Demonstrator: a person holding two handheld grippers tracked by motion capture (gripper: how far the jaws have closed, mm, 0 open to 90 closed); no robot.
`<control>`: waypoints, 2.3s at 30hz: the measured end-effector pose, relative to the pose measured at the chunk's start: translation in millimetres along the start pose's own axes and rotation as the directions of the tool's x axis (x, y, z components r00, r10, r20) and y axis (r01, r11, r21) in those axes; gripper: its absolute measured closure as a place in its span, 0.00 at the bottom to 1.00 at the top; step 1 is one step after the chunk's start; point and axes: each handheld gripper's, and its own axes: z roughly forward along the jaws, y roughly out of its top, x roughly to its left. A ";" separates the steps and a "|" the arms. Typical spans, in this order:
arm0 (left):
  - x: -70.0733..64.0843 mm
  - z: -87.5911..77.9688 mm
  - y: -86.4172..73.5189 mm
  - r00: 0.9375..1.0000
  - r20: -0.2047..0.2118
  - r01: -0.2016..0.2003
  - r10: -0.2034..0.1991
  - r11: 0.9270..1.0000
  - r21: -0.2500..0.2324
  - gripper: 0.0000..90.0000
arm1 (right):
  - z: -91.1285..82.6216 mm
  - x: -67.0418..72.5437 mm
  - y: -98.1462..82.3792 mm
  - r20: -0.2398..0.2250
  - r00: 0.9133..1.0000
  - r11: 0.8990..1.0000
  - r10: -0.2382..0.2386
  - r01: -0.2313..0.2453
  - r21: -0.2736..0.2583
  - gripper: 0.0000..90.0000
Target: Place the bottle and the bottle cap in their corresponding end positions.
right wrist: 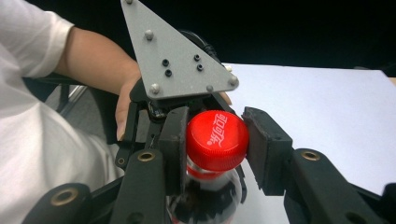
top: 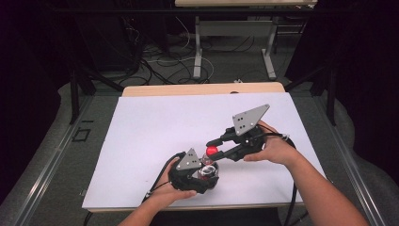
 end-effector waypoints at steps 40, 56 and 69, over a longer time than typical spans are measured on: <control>130.7 53.1 71.0 0.947 -0.249 0.186 -0.203 0.978 -0.091 0.33 | -0.4 0.1 -57.9 0.312 0.935 0.984 0.170 -0.180 0.003 0.68; 157.4 95.8 45.2 0.925 -0.283 0.243 -0.253 0.967 -0.073 0.33 | 13.3 7.1 -78.9 0.355 0.917 0.980 0.183 -0.200 0.013 0.68; 151.3 106.2 38.6 0.930 -0.293 0.209 -0.222 0.975 -0.074 0.32 | 27.9 1.5 -99.3 0.391 0.894 0.972 0.218 -0.234 -0.006 0.68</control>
